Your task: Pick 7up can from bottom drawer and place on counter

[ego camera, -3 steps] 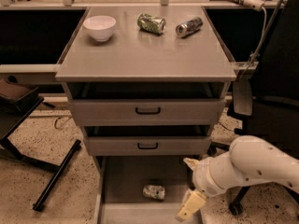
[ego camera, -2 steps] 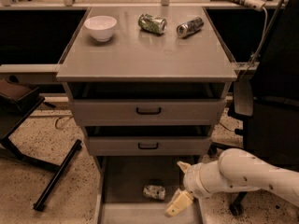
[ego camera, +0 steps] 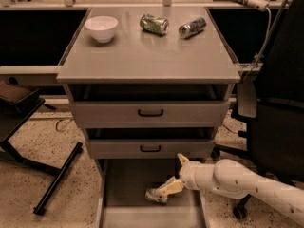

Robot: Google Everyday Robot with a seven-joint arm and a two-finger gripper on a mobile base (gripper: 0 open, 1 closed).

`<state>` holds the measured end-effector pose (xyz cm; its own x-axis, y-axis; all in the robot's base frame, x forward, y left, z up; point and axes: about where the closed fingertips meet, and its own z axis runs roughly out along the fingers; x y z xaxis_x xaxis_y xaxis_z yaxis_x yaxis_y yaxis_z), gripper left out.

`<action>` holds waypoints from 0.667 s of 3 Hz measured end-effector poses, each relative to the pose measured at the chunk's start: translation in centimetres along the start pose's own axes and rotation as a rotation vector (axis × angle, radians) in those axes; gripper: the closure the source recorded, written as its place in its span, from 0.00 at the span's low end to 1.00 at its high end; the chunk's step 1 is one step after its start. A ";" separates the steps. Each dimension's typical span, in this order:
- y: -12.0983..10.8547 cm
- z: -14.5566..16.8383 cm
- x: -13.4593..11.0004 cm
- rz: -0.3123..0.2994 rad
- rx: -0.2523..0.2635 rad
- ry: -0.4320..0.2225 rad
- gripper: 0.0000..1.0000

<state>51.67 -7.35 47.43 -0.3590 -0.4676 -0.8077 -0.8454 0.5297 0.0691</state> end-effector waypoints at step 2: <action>0.5 1.6 1.6 0.034 -0.022 -0.013 0.00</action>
Offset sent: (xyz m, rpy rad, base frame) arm -0.0028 0.0063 -0.0220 0.0342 0.0259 -0.0043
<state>51.30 -6.69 45.27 -0.3827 -0.4401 -0.8123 -0.8414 0.5293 0.1096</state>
